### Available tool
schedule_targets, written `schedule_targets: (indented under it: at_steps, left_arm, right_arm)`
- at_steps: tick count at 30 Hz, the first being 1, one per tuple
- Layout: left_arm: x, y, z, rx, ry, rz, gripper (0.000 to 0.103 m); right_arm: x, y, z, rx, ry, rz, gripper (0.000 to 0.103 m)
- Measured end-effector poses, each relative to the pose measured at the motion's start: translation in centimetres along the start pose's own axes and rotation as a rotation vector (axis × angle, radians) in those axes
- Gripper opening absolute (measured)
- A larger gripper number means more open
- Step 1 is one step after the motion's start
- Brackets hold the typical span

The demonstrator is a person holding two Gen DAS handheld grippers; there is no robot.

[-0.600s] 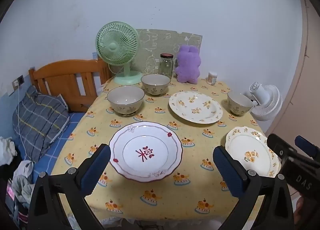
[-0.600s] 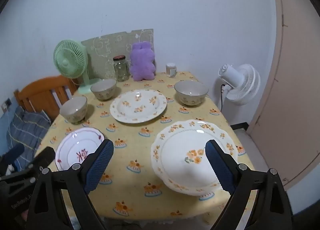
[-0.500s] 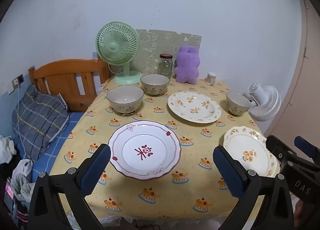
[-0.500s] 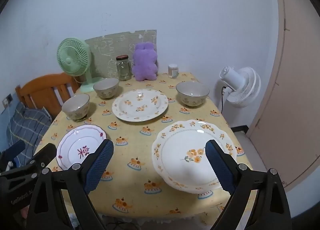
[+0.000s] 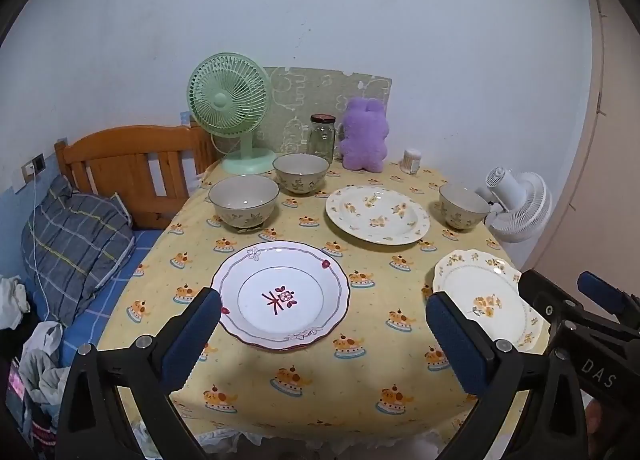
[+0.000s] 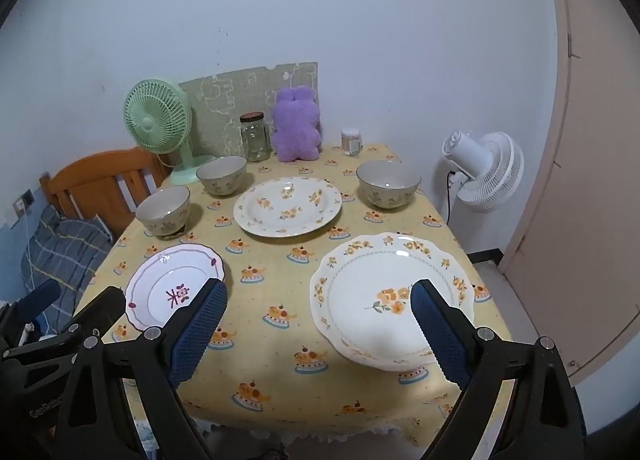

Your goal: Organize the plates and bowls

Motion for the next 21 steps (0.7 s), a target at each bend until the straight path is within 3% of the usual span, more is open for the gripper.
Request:
schedule_targets:
  at_steps: [21]
  left_arm:
    - [1.6, 0.4, 0.2, 0.041, -0.056, -0.066, 0.102]
  right_arm:
    - [1.0, 0.5, 0.3, 0.017, 0.015, 0.019, 0.095]
Point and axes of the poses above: each gripper's, at about its wrist camera, not at the fingertips, and y roughly against the way its jaws point, x to its right, z to its underside, the point moved 3 cm from there along -y, roughly the way its jaws point, and after that the axes turned 12 degrees about -z, right-handed, at the moved point
